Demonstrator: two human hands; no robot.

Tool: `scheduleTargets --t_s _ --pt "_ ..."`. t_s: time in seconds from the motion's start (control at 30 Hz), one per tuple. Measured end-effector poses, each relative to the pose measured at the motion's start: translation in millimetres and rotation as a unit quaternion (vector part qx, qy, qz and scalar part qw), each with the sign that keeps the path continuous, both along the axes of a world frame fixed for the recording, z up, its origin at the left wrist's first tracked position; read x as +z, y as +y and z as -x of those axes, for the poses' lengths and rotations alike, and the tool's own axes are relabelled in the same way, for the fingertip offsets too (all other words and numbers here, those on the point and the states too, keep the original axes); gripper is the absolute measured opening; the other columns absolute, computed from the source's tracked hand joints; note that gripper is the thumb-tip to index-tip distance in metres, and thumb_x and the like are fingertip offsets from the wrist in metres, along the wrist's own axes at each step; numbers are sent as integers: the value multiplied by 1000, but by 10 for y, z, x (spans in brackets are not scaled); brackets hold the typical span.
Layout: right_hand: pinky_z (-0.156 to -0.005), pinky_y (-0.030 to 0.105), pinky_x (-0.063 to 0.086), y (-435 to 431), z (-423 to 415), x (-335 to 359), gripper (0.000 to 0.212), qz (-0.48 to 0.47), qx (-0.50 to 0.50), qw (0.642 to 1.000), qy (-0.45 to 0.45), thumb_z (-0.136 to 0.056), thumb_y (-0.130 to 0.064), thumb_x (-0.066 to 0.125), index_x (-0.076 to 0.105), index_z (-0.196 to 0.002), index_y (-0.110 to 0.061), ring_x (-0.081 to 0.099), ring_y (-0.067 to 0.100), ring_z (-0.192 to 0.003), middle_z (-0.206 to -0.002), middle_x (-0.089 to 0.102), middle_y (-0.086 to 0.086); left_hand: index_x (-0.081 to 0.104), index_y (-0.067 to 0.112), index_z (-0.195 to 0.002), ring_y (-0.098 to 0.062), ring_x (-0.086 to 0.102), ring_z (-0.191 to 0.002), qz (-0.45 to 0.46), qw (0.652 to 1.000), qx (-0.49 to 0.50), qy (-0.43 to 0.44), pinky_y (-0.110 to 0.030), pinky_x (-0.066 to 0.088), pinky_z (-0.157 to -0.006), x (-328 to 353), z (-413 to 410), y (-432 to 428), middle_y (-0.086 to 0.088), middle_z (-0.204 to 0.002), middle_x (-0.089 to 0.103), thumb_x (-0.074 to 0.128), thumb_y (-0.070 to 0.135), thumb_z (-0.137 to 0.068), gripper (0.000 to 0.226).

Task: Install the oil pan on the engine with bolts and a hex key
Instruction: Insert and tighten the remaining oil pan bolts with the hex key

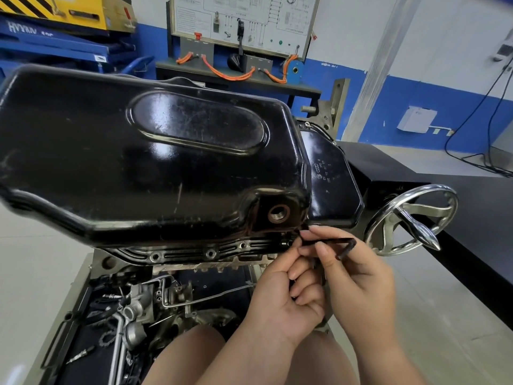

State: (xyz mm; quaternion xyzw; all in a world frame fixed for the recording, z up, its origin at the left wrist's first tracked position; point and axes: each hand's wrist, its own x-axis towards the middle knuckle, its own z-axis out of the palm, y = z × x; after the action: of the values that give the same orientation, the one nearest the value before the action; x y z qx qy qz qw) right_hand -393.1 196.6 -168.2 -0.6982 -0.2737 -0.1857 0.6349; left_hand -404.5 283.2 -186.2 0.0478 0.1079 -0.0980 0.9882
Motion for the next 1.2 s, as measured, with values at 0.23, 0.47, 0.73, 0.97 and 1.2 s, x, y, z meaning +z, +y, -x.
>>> scheduleTargets --t_s 0.23,0.47,0.73,0.97,1.2 --pt "-60 9 47 63 -15 13 15 -12 -48 999 10 -68 -15 76 67 -69 -27 65 3 -66 -72 69 -8 56 10 -66 -4 25 -23 5 1000 -2 -4 -14 17 -23 -33 45 -14 7 -38 32 58 21 -82 20" --pt "-76 17 52 8 40 3 38 36 -7 999 -9 -84 -6 55 68 -103 -36 69 8 -88 -98 72 -13 59 10 -53 -5 24 -23 -4 1000 25 -4 -13 15 -24 -17 21 -33 7 -37 32 56 21 -84 33" --pt "-65 13 50 40 -5 7 21 -27 -43 999 6 -69 -12 77 64 -72 -27 67 9 -71 -77 69 -6 58 8 -71 -4 24 -24 -17 1000 16 -1 -13 17 -23 -36 48 -45 7 -38 32 60 22 -80 17" --pt "-59 15 53 7 42 2 36 7 16 1000 -7 -84 0 62 71 -96 -33 69 5 -67 -86 73 -9 56 12 -51 -5 23 -23 -13 1000 23 2 -14 16 -23 -33 19 -48 7 -36 31 55 24 -88 40" --pt "-64 10 48 10 -23 0 18 -26 -26 999 8 -65 -18 82 65 -71 -24 66 5 -71 -76 70 -6 59 10 -59 -4 24 -24 -8 1000 15 -16 -14 17 -23 -39 52 -52 7 -38 32 58 23 -82 26"
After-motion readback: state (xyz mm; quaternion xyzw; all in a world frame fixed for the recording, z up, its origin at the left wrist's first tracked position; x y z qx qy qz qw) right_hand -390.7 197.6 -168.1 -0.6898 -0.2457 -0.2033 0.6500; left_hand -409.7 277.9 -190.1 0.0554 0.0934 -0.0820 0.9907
